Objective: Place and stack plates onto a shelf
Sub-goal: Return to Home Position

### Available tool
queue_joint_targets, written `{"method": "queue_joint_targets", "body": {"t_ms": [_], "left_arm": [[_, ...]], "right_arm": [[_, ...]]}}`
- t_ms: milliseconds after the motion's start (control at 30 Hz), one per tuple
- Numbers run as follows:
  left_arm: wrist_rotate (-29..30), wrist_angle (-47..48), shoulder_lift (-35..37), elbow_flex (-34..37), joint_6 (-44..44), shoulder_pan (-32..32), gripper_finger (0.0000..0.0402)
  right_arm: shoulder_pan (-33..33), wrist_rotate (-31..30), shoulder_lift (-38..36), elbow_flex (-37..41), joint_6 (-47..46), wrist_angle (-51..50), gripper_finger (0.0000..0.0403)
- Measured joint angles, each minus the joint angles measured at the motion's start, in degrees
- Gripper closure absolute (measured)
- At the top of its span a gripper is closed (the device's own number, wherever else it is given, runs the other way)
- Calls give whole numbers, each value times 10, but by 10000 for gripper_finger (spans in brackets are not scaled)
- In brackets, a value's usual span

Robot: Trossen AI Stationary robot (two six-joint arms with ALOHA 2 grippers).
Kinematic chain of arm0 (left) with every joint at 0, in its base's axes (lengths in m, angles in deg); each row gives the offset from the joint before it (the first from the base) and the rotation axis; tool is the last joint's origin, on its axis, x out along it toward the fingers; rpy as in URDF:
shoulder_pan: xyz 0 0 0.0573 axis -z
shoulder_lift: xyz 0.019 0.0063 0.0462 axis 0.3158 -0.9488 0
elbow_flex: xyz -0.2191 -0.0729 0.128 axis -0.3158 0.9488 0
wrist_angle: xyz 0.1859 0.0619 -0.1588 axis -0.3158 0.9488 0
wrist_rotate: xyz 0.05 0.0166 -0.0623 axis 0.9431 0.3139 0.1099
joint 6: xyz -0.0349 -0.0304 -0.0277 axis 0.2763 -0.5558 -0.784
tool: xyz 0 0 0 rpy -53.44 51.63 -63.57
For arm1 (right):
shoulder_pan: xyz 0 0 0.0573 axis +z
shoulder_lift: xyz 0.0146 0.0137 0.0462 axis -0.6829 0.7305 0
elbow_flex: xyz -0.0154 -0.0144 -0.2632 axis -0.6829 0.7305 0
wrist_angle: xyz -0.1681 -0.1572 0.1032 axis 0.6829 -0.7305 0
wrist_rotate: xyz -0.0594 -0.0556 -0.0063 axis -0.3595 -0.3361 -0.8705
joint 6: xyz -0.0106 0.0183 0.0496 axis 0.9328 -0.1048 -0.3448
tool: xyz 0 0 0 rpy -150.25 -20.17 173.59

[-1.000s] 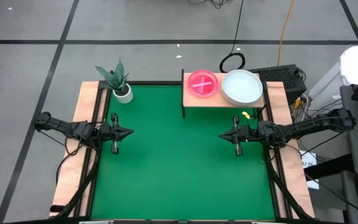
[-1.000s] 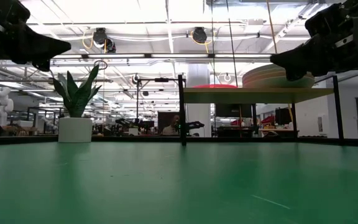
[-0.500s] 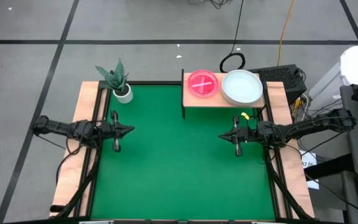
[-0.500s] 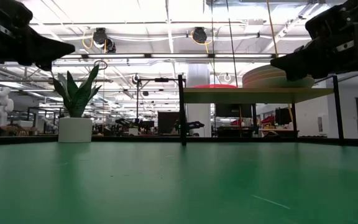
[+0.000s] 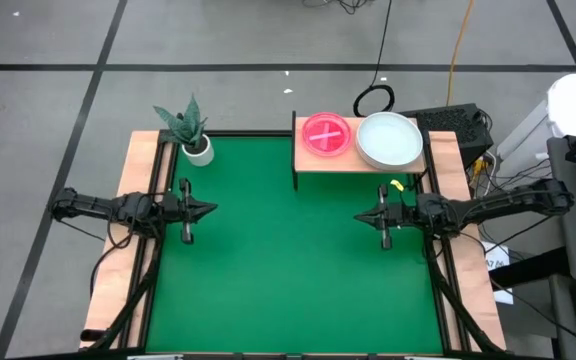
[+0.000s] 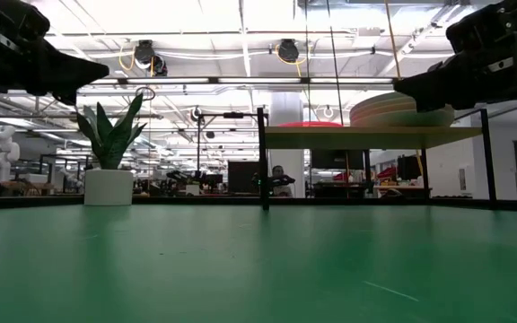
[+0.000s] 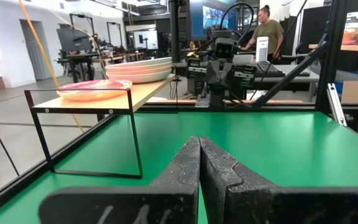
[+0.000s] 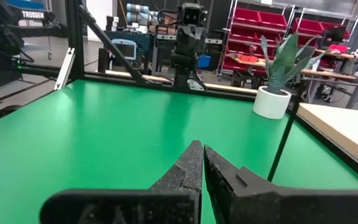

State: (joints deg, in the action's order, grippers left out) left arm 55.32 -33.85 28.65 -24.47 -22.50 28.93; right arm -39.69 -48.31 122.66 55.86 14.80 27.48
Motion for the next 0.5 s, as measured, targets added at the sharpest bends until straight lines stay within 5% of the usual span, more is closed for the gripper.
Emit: {"method": "queue_joint_targets", "body": {"t_ms": [500], "left_arm": [[0, 0, 0, 0, -6, 0, 400]], "right_arm": [[-8, 30, -96, 0, 13, -99, 403]]}}
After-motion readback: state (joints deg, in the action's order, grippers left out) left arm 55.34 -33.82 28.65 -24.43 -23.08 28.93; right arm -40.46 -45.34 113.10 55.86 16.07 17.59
